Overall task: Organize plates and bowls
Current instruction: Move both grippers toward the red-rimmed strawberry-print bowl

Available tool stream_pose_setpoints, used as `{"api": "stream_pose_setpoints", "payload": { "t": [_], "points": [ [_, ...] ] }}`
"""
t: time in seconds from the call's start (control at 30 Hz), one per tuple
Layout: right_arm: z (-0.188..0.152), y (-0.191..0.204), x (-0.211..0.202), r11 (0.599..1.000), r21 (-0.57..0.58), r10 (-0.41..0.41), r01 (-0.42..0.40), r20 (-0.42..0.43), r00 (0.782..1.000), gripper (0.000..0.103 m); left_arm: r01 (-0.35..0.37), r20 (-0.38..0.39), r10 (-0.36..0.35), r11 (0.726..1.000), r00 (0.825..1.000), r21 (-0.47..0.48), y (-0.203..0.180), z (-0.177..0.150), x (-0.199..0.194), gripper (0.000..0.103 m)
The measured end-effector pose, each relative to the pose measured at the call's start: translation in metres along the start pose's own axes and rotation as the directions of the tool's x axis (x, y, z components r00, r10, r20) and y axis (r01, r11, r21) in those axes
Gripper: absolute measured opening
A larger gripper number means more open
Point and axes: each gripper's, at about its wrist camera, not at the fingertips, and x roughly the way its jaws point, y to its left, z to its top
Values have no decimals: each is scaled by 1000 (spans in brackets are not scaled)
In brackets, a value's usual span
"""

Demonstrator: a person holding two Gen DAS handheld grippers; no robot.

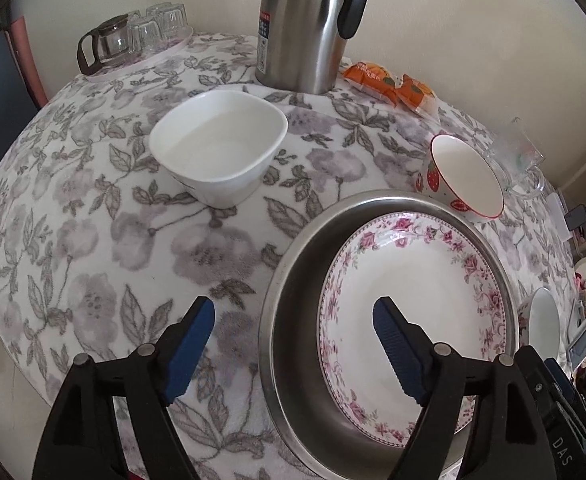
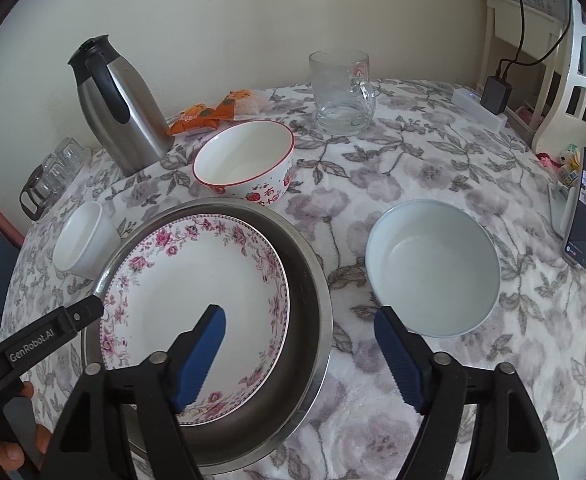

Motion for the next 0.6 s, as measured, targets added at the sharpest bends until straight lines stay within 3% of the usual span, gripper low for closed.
{"api": "stream_pose_setpoints", "payload": {
  "t": [0.27, 0.6],
  "points": [
    [0, -2, 2, 1000, 0, -18, 18, -7, 1000, 102, -32, 30, 32, 999, 999, -3, 2, 1, -2, 92],
    [-1, -6, 2, 999, -2, -37, 37, -3, 999, 103, -52, 55, 53, 999, 997, -12, 4, 1, -4, 94]
  ]
}}
